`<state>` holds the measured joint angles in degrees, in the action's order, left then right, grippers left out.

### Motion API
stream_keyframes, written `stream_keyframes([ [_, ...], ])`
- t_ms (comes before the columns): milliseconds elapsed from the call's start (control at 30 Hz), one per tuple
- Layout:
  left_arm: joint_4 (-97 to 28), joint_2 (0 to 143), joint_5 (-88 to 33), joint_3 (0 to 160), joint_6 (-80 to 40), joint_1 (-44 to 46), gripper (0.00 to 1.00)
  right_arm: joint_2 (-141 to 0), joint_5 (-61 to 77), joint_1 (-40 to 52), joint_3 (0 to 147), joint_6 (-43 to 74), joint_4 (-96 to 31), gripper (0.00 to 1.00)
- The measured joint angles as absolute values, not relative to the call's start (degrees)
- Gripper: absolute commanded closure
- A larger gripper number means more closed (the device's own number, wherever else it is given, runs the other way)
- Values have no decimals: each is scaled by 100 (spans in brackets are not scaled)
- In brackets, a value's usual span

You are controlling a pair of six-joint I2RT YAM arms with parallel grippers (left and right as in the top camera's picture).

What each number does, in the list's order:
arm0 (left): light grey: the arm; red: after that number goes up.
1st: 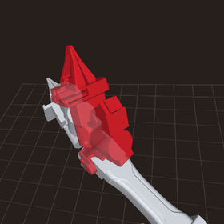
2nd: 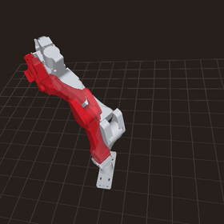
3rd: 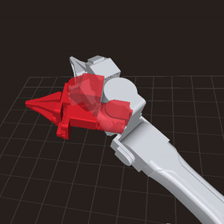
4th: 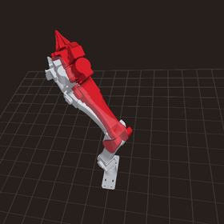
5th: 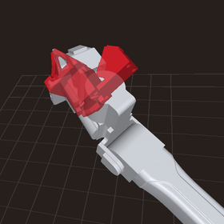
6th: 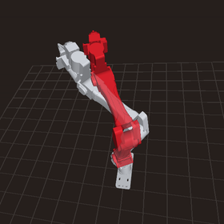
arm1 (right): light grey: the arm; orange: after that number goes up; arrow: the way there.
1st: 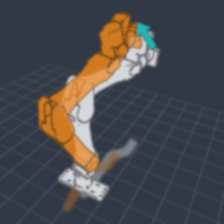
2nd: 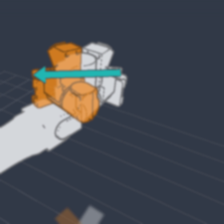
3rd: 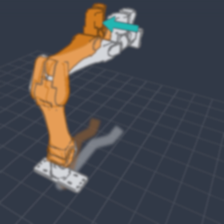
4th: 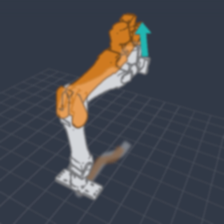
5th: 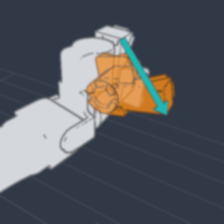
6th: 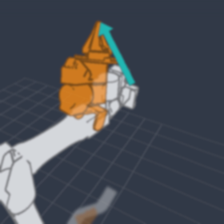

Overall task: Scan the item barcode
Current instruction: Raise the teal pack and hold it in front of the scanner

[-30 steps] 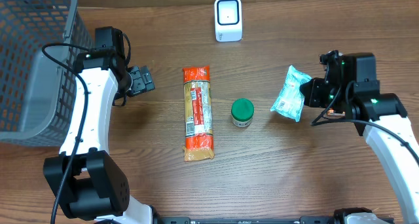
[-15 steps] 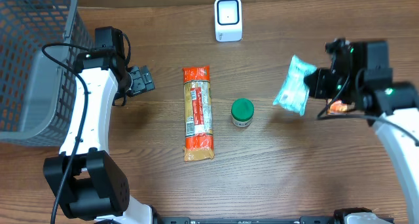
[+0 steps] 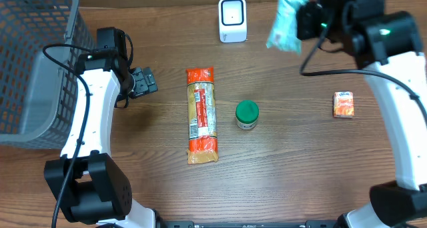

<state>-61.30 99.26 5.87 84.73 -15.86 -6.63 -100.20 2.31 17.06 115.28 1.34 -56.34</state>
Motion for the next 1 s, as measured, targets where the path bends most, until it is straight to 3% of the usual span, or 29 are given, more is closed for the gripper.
stream_keyframes([
  [300, -6128, 9926, 587, 8473, -1584, -663, 0, -11308, -1568, 2650, 11550, -1400, -3505, 96],
  [667, -6128, 9926, 591, 8473, -1586, -663, 0, -13072, -3837, 3459, 11550, -3948, 445, 96],
  [1000, -6130, 9926, 589, 8473, -1586, -663, 0, -14271, -4877, 3485, 11548, -4508, 2606, 96],
])
